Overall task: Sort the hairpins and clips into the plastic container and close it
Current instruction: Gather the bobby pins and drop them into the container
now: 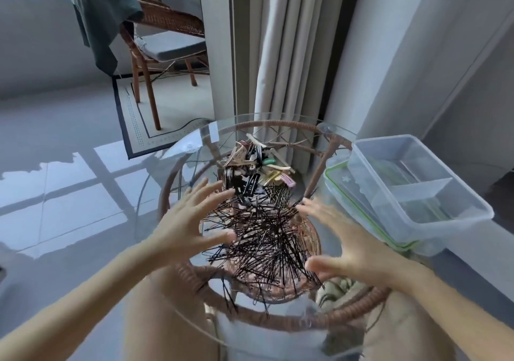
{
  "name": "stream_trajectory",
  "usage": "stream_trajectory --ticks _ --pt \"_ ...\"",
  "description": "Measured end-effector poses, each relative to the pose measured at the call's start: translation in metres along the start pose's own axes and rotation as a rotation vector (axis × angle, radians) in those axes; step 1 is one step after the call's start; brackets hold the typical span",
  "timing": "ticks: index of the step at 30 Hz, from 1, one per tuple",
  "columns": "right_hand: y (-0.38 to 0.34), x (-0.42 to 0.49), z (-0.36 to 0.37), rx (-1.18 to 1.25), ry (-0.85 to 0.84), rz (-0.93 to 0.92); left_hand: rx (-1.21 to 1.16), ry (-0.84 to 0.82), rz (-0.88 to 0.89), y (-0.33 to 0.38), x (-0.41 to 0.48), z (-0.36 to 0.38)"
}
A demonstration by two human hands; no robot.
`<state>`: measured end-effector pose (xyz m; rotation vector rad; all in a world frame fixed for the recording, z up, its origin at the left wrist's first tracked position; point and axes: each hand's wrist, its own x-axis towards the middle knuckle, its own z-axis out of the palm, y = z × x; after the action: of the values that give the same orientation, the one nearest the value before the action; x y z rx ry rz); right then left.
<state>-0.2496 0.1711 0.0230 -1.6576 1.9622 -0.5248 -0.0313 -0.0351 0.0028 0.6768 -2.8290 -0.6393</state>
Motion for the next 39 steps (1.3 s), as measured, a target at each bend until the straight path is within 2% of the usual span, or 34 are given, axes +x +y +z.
stream_trajectory --ticks 2,5,9,13,16,20,26,28,30,32,34,37,39 --pt "0.008 -0.025 0.014 -0.165 -0.079 -0.003 0.079 -0.103 0.061 0.014 -0.031 0.011" --pt "0.013 -0.037 0.039 -0.408 -0.113 0.014 0.346 -0.074 0.225 0.026 -0.056 0.041" --pt "0.003 -0.017 0.054 -0.448 -0.041 0.015 0.349 -0.094 0.119 0.037 -0.045 0.054" --pt "-0.004 0.014 0.058 -0.453 0.007 -0.006 0.34 -0.034 0.072 0.041 -0.023 0.052" --pt "-0.001 0.038 0.053 -0.45 0.142 -0.052 0.347 -0.026 0.024 0.034 -0.007 0.048" --pt "0.005 0.071 0.042 -0.43 0.334 -0.124 0.271 0.098 0.046 0.029 0.015 0.046" --pt "-0.001 0.084 0.032 -0.338 0.373 -0.088 0.246 0.225 0.016 0.029 0.036 0.04" --pt "-0.006 0.073 0.025 -0.349 0.494 -0.097 0.246 0.26 -0.012 0.032 0.037 0.035" --pt "-0.007 0.054 0.009 -0.404 0.701 -0.104 0.22 0.305 -0.038 0.036 0.039 0.028" --pt "0.002 0.03 -0.013 -0.522 0.893 0.012 0.185 0.35 -0.049 0.038 0.041 0.02" --pt "0.019 0.007 -0.037 -0.638 0.949 0.249 0.153 0.377 -0.061 0.038 0.044 0.012" --pt "0.037 -0.014 -0.058 -0.572 0.715 0.539 0.124 0.392 -0.067 0.038 0.05 0.007" --pt "0.043 -0.016 -0.058 -0.409 0.646 0.489 0.124 0.396 -0.067 0.041 0.052 0.007"
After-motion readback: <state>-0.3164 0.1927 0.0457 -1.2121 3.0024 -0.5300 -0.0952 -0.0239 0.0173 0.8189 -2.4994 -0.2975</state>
